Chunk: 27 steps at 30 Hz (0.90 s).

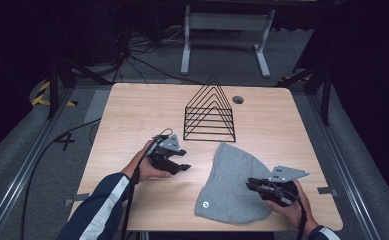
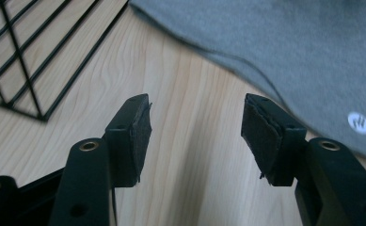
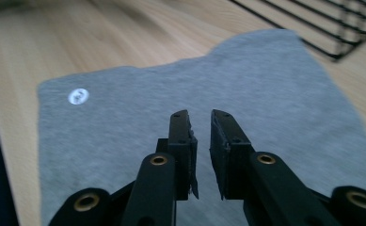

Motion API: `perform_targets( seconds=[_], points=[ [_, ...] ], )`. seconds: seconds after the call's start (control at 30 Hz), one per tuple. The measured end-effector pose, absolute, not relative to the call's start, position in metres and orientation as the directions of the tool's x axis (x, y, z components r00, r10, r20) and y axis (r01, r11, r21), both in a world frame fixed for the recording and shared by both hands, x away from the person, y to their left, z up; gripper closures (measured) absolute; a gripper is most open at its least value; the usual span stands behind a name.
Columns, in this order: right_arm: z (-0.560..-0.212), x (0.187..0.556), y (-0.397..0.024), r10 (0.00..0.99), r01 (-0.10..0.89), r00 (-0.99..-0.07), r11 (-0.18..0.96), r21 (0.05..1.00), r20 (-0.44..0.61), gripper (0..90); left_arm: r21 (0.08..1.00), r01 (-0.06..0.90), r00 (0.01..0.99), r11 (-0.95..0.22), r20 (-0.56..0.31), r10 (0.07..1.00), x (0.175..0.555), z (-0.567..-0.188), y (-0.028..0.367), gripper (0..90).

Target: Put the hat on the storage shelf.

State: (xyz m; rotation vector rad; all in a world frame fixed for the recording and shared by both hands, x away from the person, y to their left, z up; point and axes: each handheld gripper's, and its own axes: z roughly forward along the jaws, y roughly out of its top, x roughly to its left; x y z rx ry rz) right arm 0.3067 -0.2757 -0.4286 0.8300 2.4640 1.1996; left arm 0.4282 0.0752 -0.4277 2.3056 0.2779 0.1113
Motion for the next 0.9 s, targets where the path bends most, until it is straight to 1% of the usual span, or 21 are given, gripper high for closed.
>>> perform_targets(
  seconds=[0.03,0.07,0.1,0.17,0.23,0.3,0.33,0.43,0.53,0.63,0.7,0.9],
  points=[
    [-0.431,0.304,-0.261,0.568,0.35,-0.823,0.515,0.783,-0.006,80.0,0.732,0.157,0.973,-0.663,0.001,0.232,0.43,-0.428,0.068,43.6],
    [-0.431,0.304,-0.261,0.568,0.35,-0.823,0.515,0.783,-0.006,80.0,0.727,0.157,0.974,-0.668,-0.002,0.227,0.432,-0.428,0.063,43.6],
    [-0.432,0.3,-0.246,0.532,0.329,-0.847,0.535,0.778,-0.008,80.8,0.729,0.148,0.976,-0.668,0.001,0.217,0.434,-0.429,0.054,43.7],
    [-0.434,0.299,-0.241,0.517,0.319,-0.856,0.544,0.776,-0.011,81.5,0.731,0.135,0.978,-0.668,0.011,0.209,0.437,-0.43,0.041,43.8],
    [-0.439,0.295,-0.226,0.479,0.308,-0.878,0.569,0.762,-0.003,82.2,0.74,0.117,0.981,-0.663,0.017,0.192,0.44,-0.429,0.029,44.8],
    [-0.448,0.29,-0.211,0.437,0.298,-0.899,0.617,0.728,-0.002,84.3,0.747,0.114,0.982,-0.654,0.015,0.188,0.443,-0.433,0.012,46.1],
    [-0.448,0.29,-0.211,0.437,0.298,-0.899,0.617,0.728,-0.002,84.3,0.747,0.114,0.982,-0.654,0.015,0.188,0.443,-0.433,0.012,47.2],
    [-0.456,0.284,-0.205,0.403,0.292,-0.915,0.652,0.7,0.006,86.0,0.738,0.106,0.984,-0.666,0.016,0.175,0.447,-0.444,-0.011,48.5],
    [-0.457,0.283,-0.205,0.386,0.284,-0.922,0.669,0.687,0.006,86.3,0.734,0.104,0.984,-0.672,0.023,0.177,0.448,-0.449,-0.022,49.6],
    [-0.459,0.283,-0.205,0.373,0.287,-0.928,0.675,0.68,0.021,85.9,0.708,0.098,0.984,-0.7,0.037,0.175,0.451,-0.456,-0.034,51.6],
    [-0.459,0.283,-0.205,0.372,0.287,-0.928,0.677,0.678,0.021,86.1,0.685,0.103,0.984,-0.721,0.036,0.175,0.451,-0.462,-0.038,53.0],
    [-0.459,0.284,-0.211,0.366,0.294,-0.93,0.681,0.671,0.036,86.6,0.673,0.106,0.984,-0.732,0.035,0.174,0.448,-0.46,-0.032,55.3]
  ],
)
